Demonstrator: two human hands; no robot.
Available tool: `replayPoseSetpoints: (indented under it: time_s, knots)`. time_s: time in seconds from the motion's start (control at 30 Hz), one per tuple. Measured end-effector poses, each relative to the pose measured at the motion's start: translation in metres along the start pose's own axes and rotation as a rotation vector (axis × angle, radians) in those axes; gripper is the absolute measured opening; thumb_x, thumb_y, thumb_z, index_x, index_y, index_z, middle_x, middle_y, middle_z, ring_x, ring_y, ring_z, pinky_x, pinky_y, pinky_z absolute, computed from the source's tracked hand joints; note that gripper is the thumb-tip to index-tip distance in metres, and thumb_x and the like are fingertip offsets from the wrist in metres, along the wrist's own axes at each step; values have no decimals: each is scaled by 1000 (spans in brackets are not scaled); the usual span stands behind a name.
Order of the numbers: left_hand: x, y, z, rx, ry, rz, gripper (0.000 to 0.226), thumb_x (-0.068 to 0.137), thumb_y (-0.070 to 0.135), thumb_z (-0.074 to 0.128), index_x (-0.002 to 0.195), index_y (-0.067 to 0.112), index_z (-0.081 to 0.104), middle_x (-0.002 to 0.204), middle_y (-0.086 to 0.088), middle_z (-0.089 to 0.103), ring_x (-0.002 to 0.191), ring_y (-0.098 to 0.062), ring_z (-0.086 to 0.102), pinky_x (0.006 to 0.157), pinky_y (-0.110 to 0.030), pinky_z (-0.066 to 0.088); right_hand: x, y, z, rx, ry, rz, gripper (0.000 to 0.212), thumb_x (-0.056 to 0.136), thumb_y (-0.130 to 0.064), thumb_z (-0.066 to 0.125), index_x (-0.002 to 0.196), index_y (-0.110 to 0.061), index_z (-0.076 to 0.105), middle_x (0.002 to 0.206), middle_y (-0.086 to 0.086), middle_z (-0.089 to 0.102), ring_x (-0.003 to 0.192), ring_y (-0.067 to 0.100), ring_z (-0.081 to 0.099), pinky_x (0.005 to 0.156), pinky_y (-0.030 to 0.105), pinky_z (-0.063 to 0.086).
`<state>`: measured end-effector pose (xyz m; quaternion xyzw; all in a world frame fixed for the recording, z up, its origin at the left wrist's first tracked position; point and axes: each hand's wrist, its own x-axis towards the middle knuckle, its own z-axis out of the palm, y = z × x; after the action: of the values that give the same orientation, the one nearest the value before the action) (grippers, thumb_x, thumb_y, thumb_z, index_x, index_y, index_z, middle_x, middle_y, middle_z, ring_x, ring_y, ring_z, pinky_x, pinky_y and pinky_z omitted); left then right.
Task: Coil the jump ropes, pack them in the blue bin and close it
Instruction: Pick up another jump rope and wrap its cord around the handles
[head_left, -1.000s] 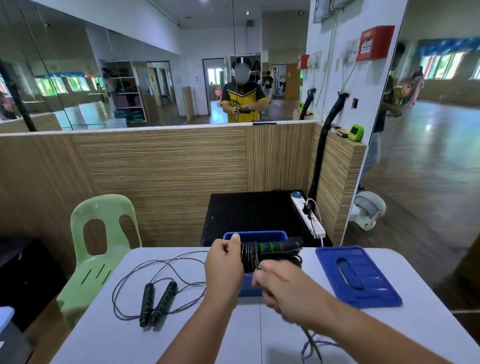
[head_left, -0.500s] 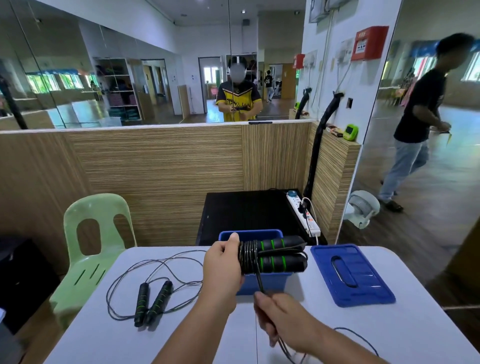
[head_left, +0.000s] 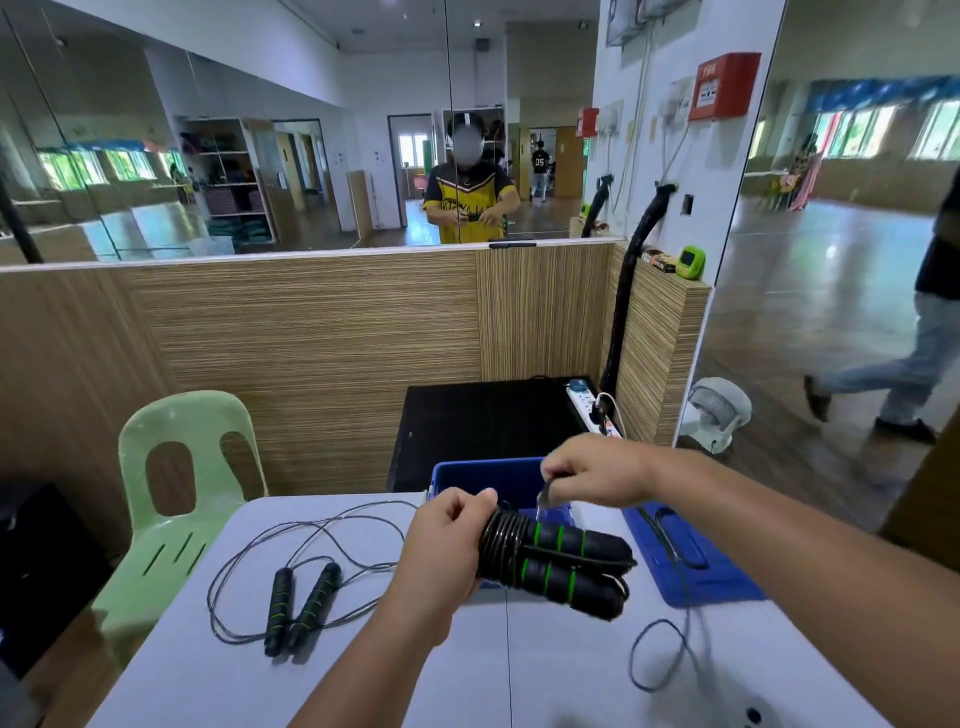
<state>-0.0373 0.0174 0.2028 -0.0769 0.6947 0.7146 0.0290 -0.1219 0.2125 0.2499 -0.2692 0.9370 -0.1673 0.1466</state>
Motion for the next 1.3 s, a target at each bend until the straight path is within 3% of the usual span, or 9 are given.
replayPoseSetpoints:
  time_s: [0.1, 0.3, 0.4, 0.57, 0.7, 0.8, 1.03, 1.23, 1.3]
  knots:
    - [4, -4, 1, 5, 48, 13, 30, 102, 25, 60, 77, 12, 50, 66, -3, 50, 43, -7, 47, 39, -16, 38, 2, -11, -24, -66, -21, -21, 26, 92, -35, 65, 70, -20, 60, 65, -7, 52, 60, 9, 46, 61, 32, 39]
    - [18, -17, -6, 102, 183, 58, 35, 98, 33, 63, 70, 15, 52, 62, 1, 55, 58, -17, 50, 55, -32, 42, -4, -41, -28, -83, 25, 4, 30, 91, -32, 62, 69, -12, 61, 65, -1, 53, 60, 15, 48, 60, 33, 39]
    - [20, -23, -9, 173, 241, 74, 34, 98, 37, 61, 74, 13, 57, 62, 1, 53, 59, -18, 48, 56, -33, 39, -14, -55, -21, 115, 69, 53, 32, 92, -22, 52, 64, -17, 65, 67, -3, 62, 65, 15, 56, 63, 30, 45]
    - [30, -28, -12, 174, 342, 55, 36, 99, 39, 58, 83, 7, 59, 68, -4, 58, 62, -18, 50, 58, -33, 41, -29, -71, 14, 504, 103, 168, 24, 89, -14, 51, 69, -15, 65, 58, 5, 48, 46, 15, 39, 43, 22, 31]
    - [39, -29, -13, 134, 399, 54, 37, 97, 39, 59, 84, 4, 61, 70, -7, 60, 64, -20, 52, 61, -35, 42, -34, -75, 45, 549, 151, 117, 27, 99, -12, 48, 72, -14, 54, 57, -5, 44, 47, 7, 39, 42, 16, 30]
    - [41, -29, -12, 88, 418, 53, 35, 97, 38, 60, 79, 7, 58, 69, -6, 58, 63, -20, 50, 62, -35, 40, -36, -78, 70, 801, 172, 112, 26, 101, -9, 47, 75, -13, 48, 57, -5, 40, 45, 4, 37, 41, 15, 28]
    - [40, -33, -9, -42, 425, 13, 34, 98, 36, 60, 74, 12, 56, 65, -6, 56, 62, -23, 47, 58, -34, 36, -37, -70, 108, 847, 164, 89, 22, 101, -20, 44, 83, -14, 55, 55, -10, 41, 54, 11, 36, 52, 28, 29]
    - [32, -24, -1, -149, 379, -47, 30, 101, 34, 57, 83, 11, 55, 68, -8, 52, 57, -19, 42, 48, -26, 31, -42, -58, 120, 830, 99, 72, 29, 106, -29, 38, 90, -14, 57, 58, -7, 48, 55, 11, 44, 62, 38, 49]
    - [26, -22, 3, -190, 359, -85, 29, 102, 34, 57, 82, 13, 54, 68, -6, 51, 56, -18, 41, 43, -24, 31, -42, -54, 123, 839, 118, 55, 29, 108, -27, 39, 91, -11, 57, 59, -5, 52, 55, 11, 47, 64, 33, 51]
